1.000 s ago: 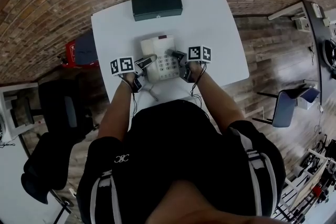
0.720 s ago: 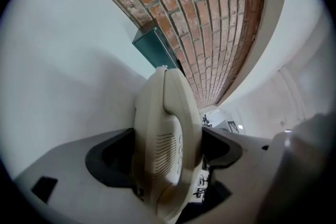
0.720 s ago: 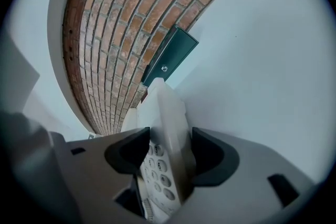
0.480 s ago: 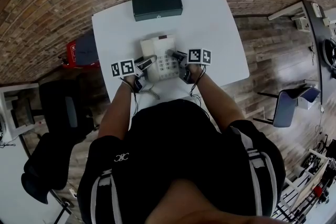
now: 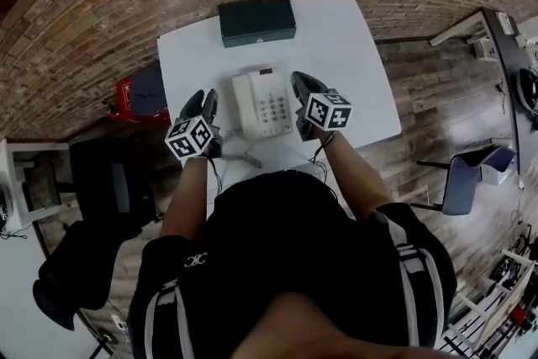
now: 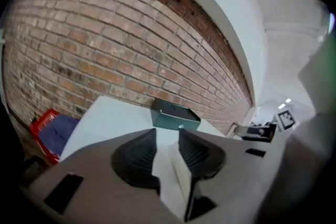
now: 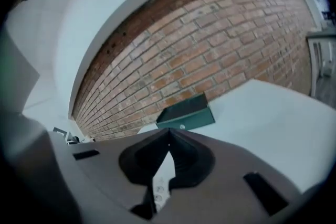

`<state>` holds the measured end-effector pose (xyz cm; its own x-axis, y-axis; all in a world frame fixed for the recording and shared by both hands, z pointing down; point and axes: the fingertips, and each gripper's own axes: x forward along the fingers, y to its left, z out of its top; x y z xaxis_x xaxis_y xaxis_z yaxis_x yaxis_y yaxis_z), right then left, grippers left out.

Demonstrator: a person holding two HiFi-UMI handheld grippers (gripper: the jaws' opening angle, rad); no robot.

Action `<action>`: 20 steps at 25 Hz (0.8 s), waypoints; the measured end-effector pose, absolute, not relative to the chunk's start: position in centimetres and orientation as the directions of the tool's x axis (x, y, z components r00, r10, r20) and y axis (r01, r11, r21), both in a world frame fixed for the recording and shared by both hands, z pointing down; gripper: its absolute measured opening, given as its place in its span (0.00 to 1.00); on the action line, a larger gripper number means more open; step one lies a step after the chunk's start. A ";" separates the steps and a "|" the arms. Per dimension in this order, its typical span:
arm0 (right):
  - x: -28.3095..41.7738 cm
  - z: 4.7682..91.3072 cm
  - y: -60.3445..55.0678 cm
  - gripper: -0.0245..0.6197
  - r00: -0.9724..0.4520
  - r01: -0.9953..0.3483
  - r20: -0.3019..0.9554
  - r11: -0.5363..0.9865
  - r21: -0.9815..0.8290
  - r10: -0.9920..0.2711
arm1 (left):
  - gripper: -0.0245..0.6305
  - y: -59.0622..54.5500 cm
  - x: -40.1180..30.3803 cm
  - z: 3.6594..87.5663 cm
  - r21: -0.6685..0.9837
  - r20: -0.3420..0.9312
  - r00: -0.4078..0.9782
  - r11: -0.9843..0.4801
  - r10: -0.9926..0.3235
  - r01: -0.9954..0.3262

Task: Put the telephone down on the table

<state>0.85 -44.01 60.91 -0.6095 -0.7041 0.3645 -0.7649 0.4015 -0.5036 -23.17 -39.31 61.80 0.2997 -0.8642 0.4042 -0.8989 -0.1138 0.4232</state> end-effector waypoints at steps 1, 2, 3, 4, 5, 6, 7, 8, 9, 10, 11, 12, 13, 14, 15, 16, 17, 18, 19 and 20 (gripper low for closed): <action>0.6 59.1 -44.2 0.04 -0.600 -0.775 0.328 0.430 -0.463 -0.729 | 0.15 -39.4 -24.0 60.6 0.361 0.402 0.242 -0.089 -0.883 -0.928; 0.4 57.4 -44.3 0.04 -0.592 -0.784 0.295 0.453 -0.424 -0.750 | 0.08 -39.5 -24.6 59.4 0.306 0.393 0.193 -0.070 -0.899 -0.949; 0.2 55.7 -44.4 0.03 -0.584 -0.794 0.265 0.472 -0.382 -0.768 | 0.05 -39.7 -24.9 58.0 0.262 0.376 0.157 -0.058 -0.913 -0.963; 0.0 54.2 -44.4 0.03 -0.573 -0.806 0.238 0.487 -0.338 -0.784 | 0.04 -39.8 -25.1 56.4 0.229 0.353 0.134 -0.053 -0.926 -0.972; -0.2 52.7 -44.4 0.03 -0.563 -0.816 0.212 0.497 -0.294 -0.799 | 0.04 -40.0 -25.1 54.8 0.204 0.327 0.119 -0.053 -0.938 -0.978; -0.4 51.2 -44.3 0.03 -0.552 -0.826 0.187 0.503 -0.254 -0.813 | 0.04 -40.1 -25.0 53.1 0.183 0.299 0.111 -0.058 -0.948 -0.981; -0.5 49.7 -44.2 0.03 -0.542 -0.834 0.161 0.506 -0.218 -0.825 | 0.04 -40.2 -24.8 51.4 0.165 0.272 0.109 -0.065 -0.956 -0.984; -0.7 48.3 -44.0 0.03 -0.534 -0.841 0.132 0.508 -0.187 -0.835 | 0.04 -40.3 -24.5 49.7 0.149 0.247 0.110 -0.074 -0.963 -0.986; -0.8 46.9 -43.8 0.03 -0.526 -0.847 0.101 0.509 -0.156 -0.845 | 0.04 -40.3 -24.1 48.0 0.135 0.223 0.112 -0.084 -0.968 -0.987; -0.9 45.5 -43.5 0.03 -0.518 -0.852 0.068 0.509 -0.123 -0.852 | 0.04 -40.3 -23.7 46.4 0.119 0.197 0.114 -0.091 -0.974 -0.989; -1.0 44.3 -43.2 0.03 -0.511 -0.858 0.036 0.506 -0.092 -0.859 | 0.04 -40.2 -23.4 44.8 0.101 0.169 0.114 -0.097 -0.979 -0.990; -1.0 43.2 -42.8 0.03 -0.503 -0.863 0.009 0.501 -0.067 -0.864 | 0.04 -40.0 -23.0 43.4 0.084 0.141 0.113 -0.102 -0.984 -0.991; -0.9 42.2 -42.4 0.03 -0.495 -0.867 -0.015 0.495 -0.052 -0.869 | 0.04 -39.6 -22.7 42.0 0.069 0.115 0.112 -0.105 -0.987 -0.992; -0.7 41.3 -41.9 0.03 -0.488 -0.871 -0.035 0.490 -0.044 -0.872 | 0.04 -39.2 -22.4 40.8 0.057 0.092 0.114 -0.109 -0.989 -0.992; -0.4 40.5 -41.4 0.03 -0.482 -0.874 -0.052 0.484 -0.043 -0.875 | 0.04 -38.8 -22.1 39.8 0.050 0.075 0.117 -0.113 -0.990 -0.992; -0.2 39.8 -41.0 0.03 -0.476 -0.877 -0.065 0.479 -0.044 -0.877 | 0.04 -38.3 -21.8 39.0 0.045 0.063 0.121 -0.118 -0.991 -0.992; 0.1 39.3 -40.6 0.03 -0.471 -0.879 -0.073 0.474 -0.041 -0.879 | 0.04 -37.8 -21.7 38.5 0.040 0.055 0.125 -0.123 -0.991 -0.992; 0.4 39.0 -40.3 0.03 -0.467 -0.882 -0.076 0.470 -0.033 -0.881 | 0.04 -37.4 -21.5 38.3 0.032 0.053 0.127 -0.125 -0.991 -0.992; 0.5 39.0 -40.2 0.03 -0.464 -0.884 -0.071 0.467 -0.024 -0.883 | 0.04 -37.1 -21.5 38.3 0.021 0.055 0.127 -0.126 -0.990 -0.992; 0.7 39.2 -40.2 0.03 -0.463 -0.885 -0.062 0.465 -0.020 -0.884 | 0.04 -36.9 -21.4 38.5 0.015 0.062 0.128 -0.127 -0.990 -0.992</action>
